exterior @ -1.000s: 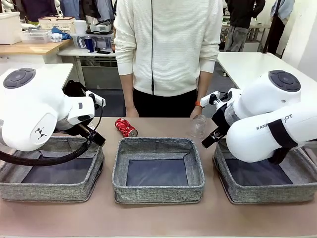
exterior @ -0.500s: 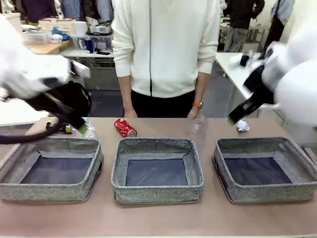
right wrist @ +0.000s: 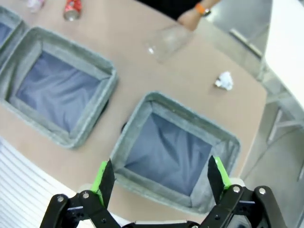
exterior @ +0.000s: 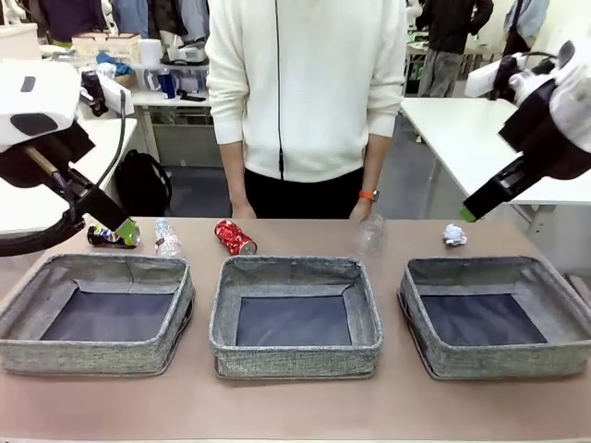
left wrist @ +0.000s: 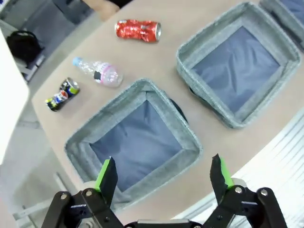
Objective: Sort the waste into the appropriate baskets.
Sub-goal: Pick up the waste item pointed out by the person.
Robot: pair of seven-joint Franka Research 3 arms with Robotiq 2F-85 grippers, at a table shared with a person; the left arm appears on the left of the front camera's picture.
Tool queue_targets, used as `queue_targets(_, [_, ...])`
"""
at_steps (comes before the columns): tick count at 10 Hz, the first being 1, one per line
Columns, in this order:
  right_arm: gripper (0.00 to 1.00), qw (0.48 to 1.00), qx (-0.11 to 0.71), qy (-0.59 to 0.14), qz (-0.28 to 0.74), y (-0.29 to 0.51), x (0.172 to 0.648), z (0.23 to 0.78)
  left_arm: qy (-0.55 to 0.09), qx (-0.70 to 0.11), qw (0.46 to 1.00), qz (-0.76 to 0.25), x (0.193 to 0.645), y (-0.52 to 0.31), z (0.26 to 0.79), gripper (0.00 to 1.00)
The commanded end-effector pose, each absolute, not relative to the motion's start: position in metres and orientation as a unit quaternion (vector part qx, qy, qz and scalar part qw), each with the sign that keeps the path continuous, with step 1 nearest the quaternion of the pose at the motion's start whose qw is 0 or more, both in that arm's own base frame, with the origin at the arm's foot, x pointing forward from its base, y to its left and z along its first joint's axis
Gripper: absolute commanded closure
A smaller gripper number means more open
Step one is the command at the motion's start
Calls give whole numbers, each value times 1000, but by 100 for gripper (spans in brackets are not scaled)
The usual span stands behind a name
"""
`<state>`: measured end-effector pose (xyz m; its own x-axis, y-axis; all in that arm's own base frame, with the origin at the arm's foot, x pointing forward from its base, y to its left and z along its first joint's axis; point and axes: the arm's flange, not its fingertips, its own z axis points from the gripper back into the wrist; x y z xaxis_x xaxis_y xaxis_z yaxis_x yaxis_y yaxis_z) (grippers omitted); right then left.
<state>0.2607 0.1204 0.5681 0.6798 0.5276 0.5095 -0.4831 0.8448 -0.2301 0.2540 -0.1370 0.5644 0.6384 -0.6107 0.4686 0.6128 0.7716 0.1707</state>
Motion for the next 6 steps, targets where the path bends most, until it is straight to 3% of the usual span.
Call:
queue_targets(1, [0,923,56,-286,251,108,258,564,-220,-116,902,-352,256,-128,563,0])
queue_targets(2, [0,921,180,-268,216,94,259,559,-190,-189,906,-326,262,-109,561,0])
queue_targets(4, [0,857,460,-193,126,68,258,553,-147,-399,852,-307,271,-57,545,0])
queue_targets(6, [0,816,557,-135,76,46,254,543,-208,-527,794,-221,269,-13,530,0])
